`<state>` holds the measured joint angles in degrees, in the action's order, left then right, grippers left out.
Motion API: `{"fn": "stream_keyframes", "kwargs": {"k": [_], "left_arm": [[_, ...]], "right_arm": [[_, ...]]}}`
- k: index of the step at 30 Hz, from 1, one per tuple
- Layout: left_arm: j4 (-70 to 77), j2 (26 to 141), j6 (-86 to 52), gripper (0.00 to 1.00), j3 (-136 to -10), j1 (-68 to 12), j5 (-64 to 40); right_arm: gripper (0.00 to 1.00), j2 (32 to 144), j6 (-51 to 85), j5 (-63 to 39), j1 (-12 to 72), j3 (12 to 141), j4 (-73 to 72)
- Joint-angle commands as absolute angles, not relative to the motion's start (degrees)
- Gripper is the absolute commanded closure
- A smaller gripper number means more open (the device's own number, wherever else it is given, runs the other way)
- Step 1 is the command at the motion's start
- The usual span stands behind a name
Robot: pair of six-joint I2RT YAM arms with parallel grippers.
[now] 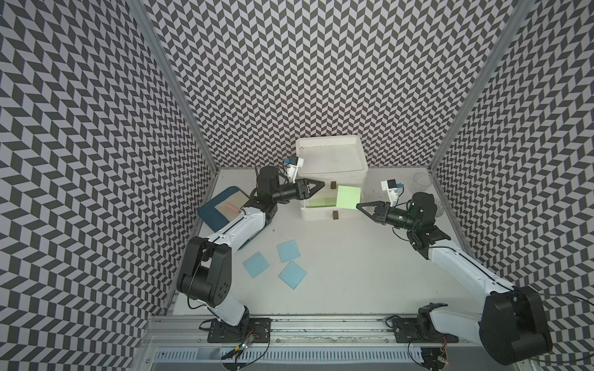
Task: Please put the sticky notes in the drawer by color
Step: Place the sticky notes in the drawer.
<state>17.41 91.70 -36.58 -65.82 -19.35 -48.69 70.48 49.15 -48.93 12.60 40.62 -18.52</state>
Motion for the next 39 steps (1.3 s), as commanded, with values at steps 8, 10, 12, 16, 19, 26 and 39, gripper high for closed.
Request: {"fn": "stream_keyframes", "kwargs": {"k": [8, 10, 12, 16, 19, 26, 39], "left_arm": [[13.93, 89.35, -32.77, 0.52, -67.41, -19.69, -45.86], [14.41, 89.39, -32.92, 0.52, -67.24, -19.73, -46.18], [14.65, 89.64, -33.26, 0.52, -67.31, -19.7, -46.55], [15.12, 89.73, -33.49, 0.52, -67.2, -19.79, -46.99], [15.44, 89.78, -33.66, 0.52, -67.15, -19.81, -47.23], [15.97, 90.33, -34.2, 0.52, -67.08, -19.82, -47.85], [16.26, 90.7, -34.3, 0.51, -67.13, -19.83, -48.15]], "right_arm": [[1.0, 71.01, 48.58, -32.83, 14.29, 39.56, -21.19], [1.0, 72.16, 45.82, -30.01, 15.47, 42.01, -17.62], [0.98, 73.41, 43.39, -27.89, 16.45, 44.03, -15.2], [0.98, 75.19, 40.44, -24.05, 18.29, 46.28, -13.2], [0.97, 76.93, 37.89, -21.97, 19.47, 47.83, -11.71], [0.95, 80.99, 31.57, -16.35, 20.12, 51.12, -8.36], [0.93, 84.54, 27.73, -13.92, 20.21, 53.32, -7.22]]}}
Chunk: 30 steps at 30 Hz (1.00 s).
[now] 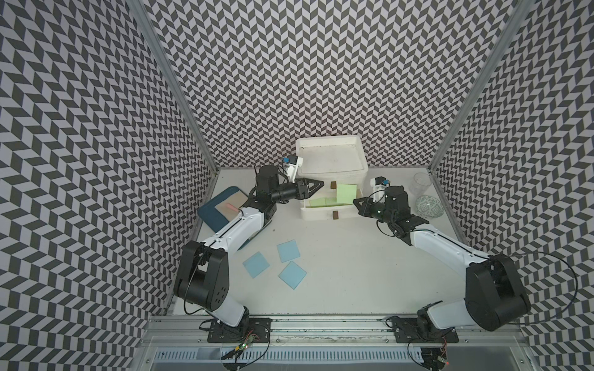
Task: Please put the sticky notes in the drawer by color
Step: Place the sticky notes in the drawer.
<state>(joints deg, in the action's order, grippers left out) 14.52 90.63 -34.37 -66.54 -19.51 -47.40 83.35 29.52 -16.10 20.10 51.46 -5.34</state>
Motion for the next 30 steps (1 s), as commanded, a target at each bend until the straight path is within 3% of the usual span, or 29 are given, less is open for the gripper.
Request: {"fn": "stream_keyframes", "kwargs": {"k": [1, 12, 14, 17, 20, 30], "left_arm": [[16.17, 90.7, -34.29, 0.51, -67.09, -19.77, -48.16], [15.97, 90.94, -34.45, 0.51, -67.38, -19.76, -48.34], [15.93, 90.87, -34.37, 0.51, -67.27, -19.78, -48.25], [15.82, 91.03, -34.45, 0.52, -67.36, -19.72, -48.12], [15.82, 91.05, -34.58, 0.52, -67.42, -19.72, -48.29], [15.72, 90.8, -34.38, 0.51, -67.37, -19.78, -48.09]], "right_arm": [[0.92, 84.79, 27.79, -14.26, 20.21, 53.43, -7.34], [0.88, 84.83, 27.33, -14.07, 20.29, 53.88, -7.28], [0.83, 84.52, 27.23, -13.8, 20.27, 53.8, -7.21], [0.65, 83.43, 26.87, -14.08, 20.3, 53.41, -7.58], [0.57, 81.01, 26.54, -14.7, 20.54, 51.75, -9.58], [0.49, 72.85, 20.66, -5.97, 29.13, 49.26, -2.67]]}}
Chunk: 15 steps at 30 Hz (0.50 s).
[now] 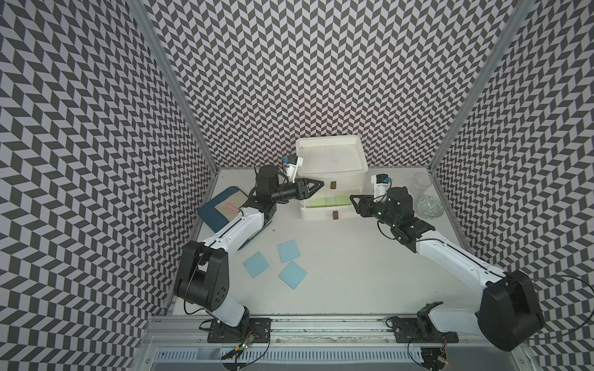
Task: Please put the sticky notes in the drawer by color
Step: Place the sticky notes in the drawer.
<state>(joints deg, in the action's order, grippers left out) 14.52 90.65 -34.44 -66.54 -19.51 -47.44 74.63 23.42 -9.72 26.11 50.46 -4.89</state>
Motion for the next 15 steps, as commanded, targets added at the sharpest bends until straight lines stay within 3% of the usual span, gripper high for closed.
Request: {"fn": "stream_keyframes", "kwargs": {"k": [1, 7, 15], "left_arm": [[15.65, 90.84, -34.28, 0.51, -67.41, -19.78, -48.03], [11.14, 90.27, -32.3, 0.51, -68.4, -19.39, -44.53], [6.15, 90.4, -32.34, 0.49, -68.35, -15.29, -38.2]], "right_arm": [[0.48, 72.37, 20.59, -5.89, 30.58, 48.69, -2.05], [0.42, 74.9, 20.78, -7.72, 44.59, 44.98, 0.64], [0.26, 88.7, 17.94, -3.21, 62.54, 48.38, 1.98]]}}
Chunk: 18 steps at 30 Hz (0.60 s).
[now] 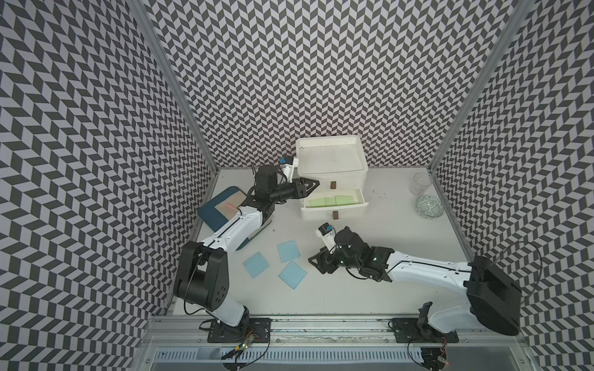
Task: Please put the sticky notes in the drawer by color
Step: Place the sticky notes in the drawer, then close the drawer in the storage box.
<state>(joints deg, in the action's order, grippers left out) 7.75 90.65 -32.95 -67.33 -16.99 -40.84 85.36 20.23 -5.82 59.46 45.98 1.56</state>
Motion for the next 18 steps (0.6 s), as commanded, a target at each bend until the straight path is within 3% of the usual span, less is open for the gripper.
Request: {"fn": "stream_keyframes", "kwargs": {"k": [1, 8, 18], "left_arm": [[6.2, 90.25, -32.42, 0.48, -68.13, -14.76, -37.69], [6.95, 90.61, -33.05, 0.48, -67.24, -12.44, -37.27], [2.39, 94.79, -30.07, 0.46, -70.99, -11.95, -35.5]], "right_arm": [[0.24, 90.83, 17.02, -2.93, 64.27, 49.67, 2.69], [0.17, 96.66, 16.62, 8.1, 69.17, 54.27, 7.39], [0.16, 84.81, 26.07, 8.13, 53.54, 46.29, -4.41]]}}
